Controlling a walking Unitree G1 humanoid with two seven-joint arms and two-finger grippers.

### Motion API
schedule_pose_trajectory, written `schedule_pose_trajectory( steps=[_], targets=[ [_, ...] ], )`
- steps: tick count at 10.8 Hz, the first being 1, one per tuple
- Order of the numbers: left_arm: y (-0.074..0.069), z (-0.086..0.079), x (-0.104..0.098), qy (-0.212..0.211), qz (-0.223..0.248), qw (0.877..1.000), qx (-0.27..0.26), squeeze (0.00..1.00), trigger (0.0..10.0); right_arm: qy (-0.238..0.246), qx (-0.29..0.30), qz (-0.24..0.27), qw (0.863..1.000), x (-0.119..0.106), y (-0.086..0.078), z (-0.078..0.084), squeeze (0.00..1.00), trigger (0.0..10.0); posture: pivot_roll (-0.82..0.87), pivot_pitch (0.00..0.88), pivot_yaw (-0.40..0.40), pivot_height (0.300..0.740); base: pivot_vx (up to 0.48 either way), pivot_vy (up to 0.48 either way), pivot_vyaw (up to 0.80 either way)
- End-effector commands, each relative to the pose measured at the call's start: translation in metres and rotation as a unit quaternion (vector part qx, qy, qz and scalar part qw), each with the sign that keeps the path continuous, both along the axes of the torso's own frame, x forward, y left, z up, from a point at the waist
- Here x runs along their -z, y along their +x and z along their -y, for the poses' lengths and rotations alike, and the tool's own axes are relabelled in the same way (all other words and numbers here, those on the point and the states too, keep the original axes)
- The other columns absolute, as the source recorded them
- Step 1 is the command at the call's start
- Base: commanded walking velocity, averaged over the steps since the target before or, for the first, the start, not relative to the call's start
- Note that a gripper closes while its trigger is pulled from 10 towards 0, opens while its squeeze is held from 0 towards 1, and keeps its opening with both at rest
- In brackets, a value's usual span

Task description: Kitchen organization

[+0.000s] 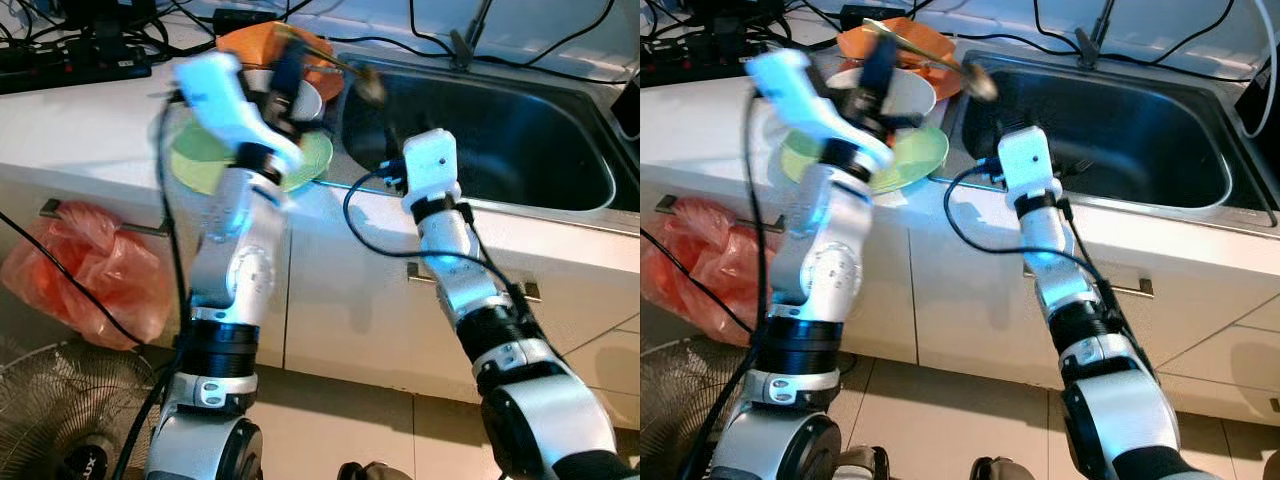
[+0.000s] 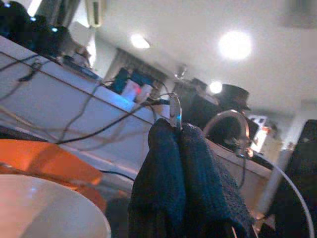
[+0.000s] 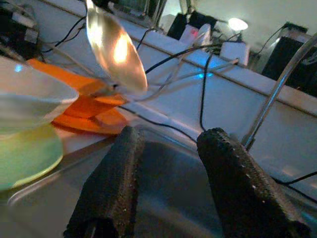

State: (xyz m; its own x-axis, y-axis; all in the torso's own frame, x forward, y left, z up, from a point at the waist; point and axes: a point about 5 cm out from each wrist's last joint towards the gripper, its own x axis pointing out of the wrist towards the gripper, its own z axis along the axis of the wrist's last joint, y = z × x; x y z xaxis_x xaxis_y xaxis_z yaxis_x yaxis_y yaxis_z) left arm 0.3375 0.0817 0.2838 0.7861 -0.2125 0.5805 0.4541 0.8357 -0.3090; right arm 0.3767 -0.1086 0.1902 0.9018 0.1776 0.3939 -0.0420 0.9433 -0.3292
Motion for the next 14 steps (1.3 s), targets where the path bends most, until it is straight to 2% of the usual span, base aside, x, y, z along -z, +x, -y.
schedule_pose_trajectory(
  steps=[1, 5, 8, 14],
  targets=[
    [-0.001, 0.007, -0.003, 0.007, 0.005, 1.0, 0.009, 0.0, 10.0, -0.002, 0.001, 0.006, 1.0, -0.001, -0.001, 0.0, 0.0, 10.0, 0.1, 0.09, -0.069, 0.74, 0.0, 0.0, 0.0],
    [-0.002, 0.017, 0.001, 0.018, -0.001, 0.999, 0.038, 0.0, 10.0, -0.004, 0.001, 0.007, 1.0, 0.0, -0.001, 0.0, 0.0, 10.0, 0.1, 0.09, -0.071, 0.74, 0.0, 0.0, 0.0],
    [-0.003, 0.029, 0.008, 0.055, -0.019, 0.995, 0.076, 0.0, 10.0, -0.005, 0.003, 0.007, 1.0, 0.0, -0.001, 0.0, 0.0, 10.0, 0.1, 0.094, -0.069, 0.74, 0.0, 0.0, 0.0],
    [-0.007, 0.035, 0.023, 0.1, -0.054, 0.988, 0.102, 0.0, 10.0, -0.004, 0.011, 0.01, 1.0, -0.002, 0.0, 0.001, 0.0, 10.0, 0.1, 0.094, -0.068, 0.74, 0.0, 0.0, 0.0]
  ],
)
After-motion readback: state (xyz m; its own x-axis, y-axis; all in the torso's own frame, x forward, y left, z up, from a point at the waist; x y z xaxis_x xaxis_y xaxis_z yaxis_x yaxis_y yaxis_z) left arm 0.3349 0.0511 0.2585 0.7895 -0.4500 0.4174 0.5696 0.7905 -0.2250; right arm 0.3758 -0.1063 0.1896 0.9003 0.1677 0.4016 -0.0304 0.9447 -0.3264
